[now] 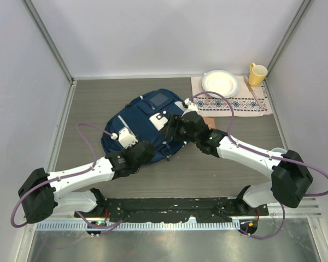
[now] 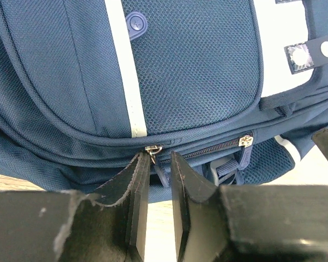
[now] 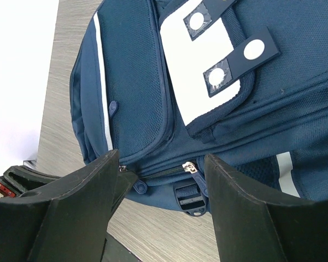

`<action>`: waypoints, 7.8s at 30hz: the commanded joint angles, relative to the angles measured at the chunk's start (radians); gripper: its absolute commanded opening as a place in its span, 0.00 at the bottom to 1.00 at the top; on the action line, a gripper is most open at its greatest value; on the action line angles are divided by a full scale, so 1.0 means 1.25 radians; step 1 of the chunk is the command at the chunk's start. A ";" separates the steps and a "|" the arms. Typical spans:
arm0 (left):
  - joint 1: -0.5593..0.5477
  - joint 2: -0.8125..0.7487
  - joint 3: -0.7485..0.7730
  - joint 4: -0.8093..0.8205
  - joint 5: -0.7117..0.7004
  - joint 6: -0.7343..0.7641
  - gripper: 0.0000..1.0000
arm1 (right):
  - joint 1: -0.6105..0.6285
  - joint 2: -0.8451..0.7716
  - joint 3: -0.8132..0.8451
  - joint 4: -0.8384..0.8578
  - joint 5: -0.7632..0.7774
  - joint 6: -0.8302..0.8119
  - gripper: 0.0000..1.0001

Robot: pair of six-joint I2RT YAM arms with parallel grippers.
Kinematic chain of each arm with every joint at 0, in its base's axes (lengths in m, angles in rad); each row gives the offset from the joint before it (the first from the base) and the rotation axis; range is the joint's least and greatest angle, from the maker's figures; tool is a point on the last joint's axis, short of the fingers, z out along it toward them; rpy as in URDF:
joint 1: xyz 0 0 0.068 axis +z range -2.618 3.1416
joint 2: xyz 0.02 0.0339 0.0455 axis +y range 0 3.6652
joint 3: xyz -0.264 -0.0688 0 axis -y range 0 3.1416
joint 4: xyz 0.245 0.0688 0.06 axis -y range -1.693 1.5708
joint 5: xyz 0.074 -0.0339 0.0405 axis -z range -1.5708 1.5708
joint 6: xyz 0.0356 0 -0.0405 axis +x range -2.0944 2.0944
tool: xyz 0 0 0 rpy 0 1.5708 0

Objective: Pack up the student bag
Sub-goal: Unzip the student bag at the center of the board.

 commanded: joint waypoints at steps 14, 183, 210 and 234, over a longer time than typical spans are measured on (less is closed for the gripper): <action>0.000 0.077 0.042 -0.031 -0.025 -0.029 0.21 | -0.002 0.018 0.006 0.035 -0.007 0.007 0.68; 0.016 -0.077 0.007 0.043 0.213 0.443 0.00 | -0.143 0.102 0.169 -0.057 -0.131 -0.075 0.59; 0.012 -0.075 0.040 0.129 0.265 0.488 0.00 | 0.032 -0.011 -0.122 0.157 -0.070 0.292 0.62; 0.007 -0.116 0.026 0.125 0.282 0.507 0.00 | 0.070 0.032 -0.106 0.233 0.104 0.352 0.31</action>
